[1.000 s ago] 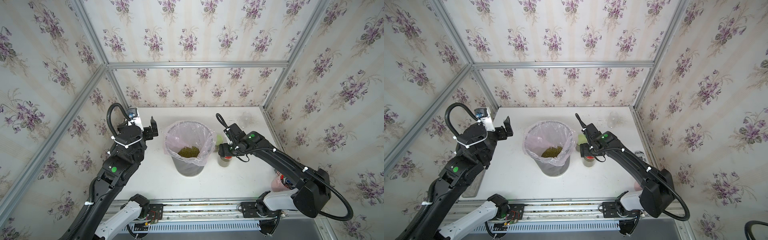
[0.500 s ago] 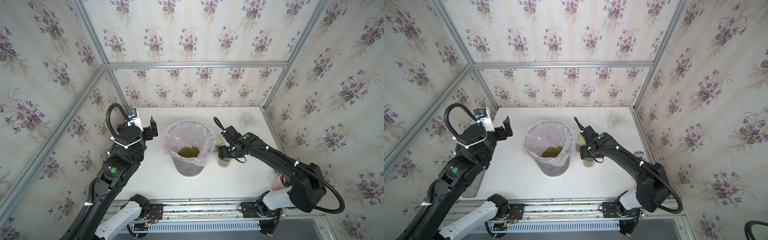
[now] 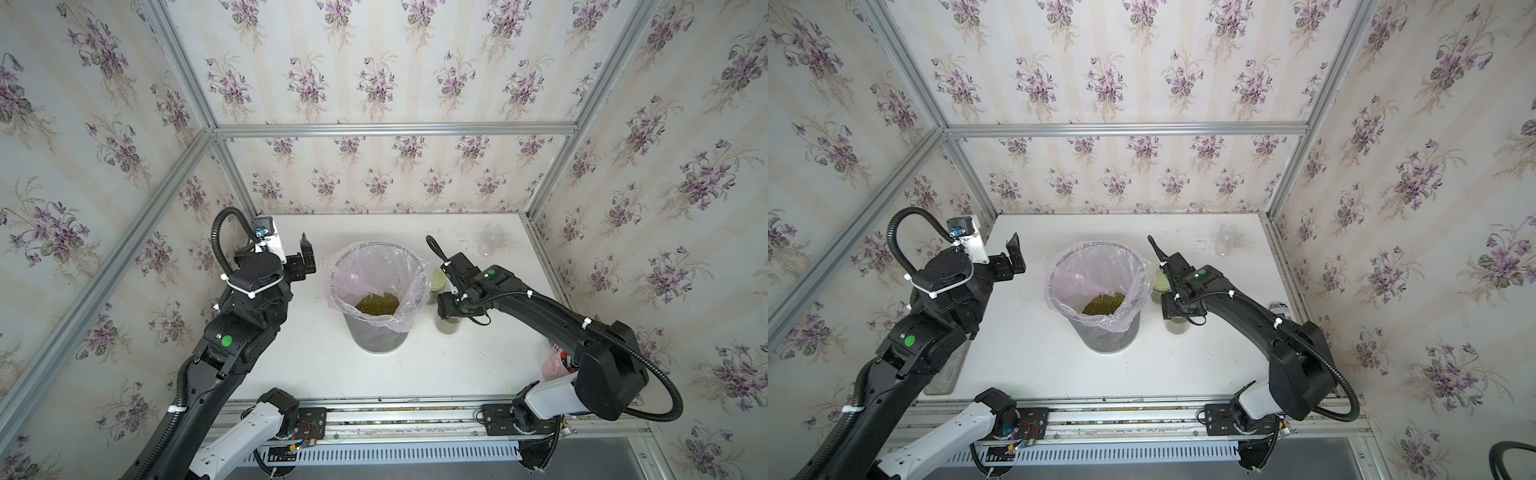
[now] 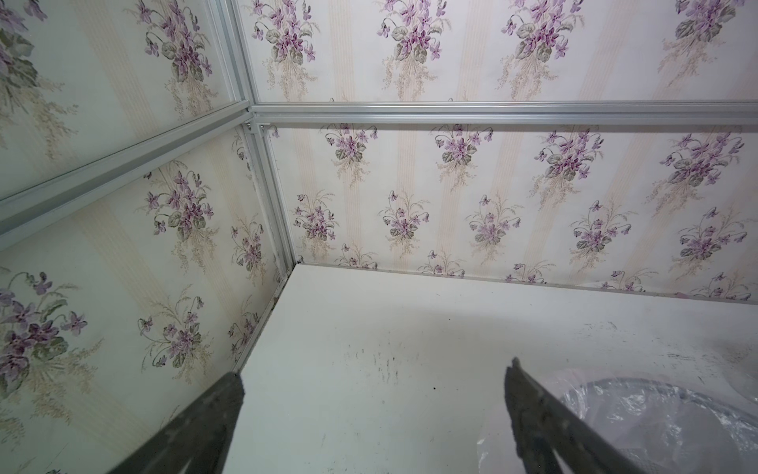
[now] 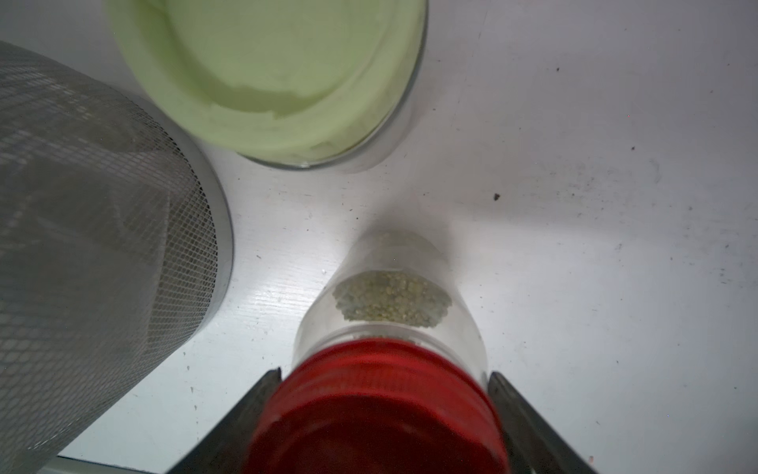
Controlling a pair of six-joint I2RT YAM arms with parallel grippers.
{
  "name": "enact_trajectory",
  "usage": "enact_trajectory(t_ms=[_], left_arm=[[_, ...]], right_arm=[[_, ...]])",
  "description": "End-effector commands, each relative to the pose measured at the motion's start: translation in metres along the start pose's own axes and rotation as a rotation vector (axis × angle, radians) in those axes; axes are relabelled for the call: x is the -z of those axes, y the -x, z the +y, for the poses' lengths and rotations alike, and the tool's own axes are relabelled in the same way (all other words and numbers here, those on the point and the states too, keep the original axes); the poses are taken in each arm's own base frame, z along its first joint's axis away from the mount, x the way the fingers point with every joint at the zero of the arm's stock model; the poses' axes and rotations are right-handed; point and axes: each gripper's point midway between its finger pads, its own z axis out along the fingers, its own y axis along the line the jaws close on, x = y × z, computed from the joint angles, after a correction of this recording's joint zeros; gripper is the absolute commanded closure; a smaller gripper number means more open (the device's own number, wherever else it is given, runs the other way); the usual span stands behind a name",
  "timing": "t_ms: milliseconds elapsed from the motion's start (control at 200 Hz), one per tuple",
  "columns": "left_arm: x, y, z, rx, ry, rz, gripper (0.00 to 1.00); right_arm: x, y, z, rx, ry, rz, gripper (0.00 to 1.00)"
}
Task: Empty moldy mung beans from jars
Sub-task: Pick up the jar from the center of the board.
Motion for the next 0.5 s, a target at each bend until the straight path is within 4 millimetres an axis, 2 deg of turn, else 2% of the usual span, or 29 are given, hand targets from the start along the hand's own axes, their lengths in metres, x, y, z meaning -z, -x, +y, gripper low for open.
enact_trajectory(t_ms=[0, 195, 495], left_arm=[[-0.0009, 0.0002, -0.0007, 0.025, -0.001, -0.002, 0.0], [-0.0004, 0.0007, 0.0004, 0.023, 0.003, -0.004, 0.0], [0.0002, 0.0015, 0.0026, 0.021, 0.013, -0.007, 0.0]], right_arm=[[0.004, 0.0086, 0.0015, 0.004, 0.004, -0.028, 0.24], [0.0101, 0.0127, 0.0024, 0.013, 0.003, -0.033, 0.23], [0.0029, 0.0028, -0.0036, 0.025, -0.024, 0.003, 0.23]])
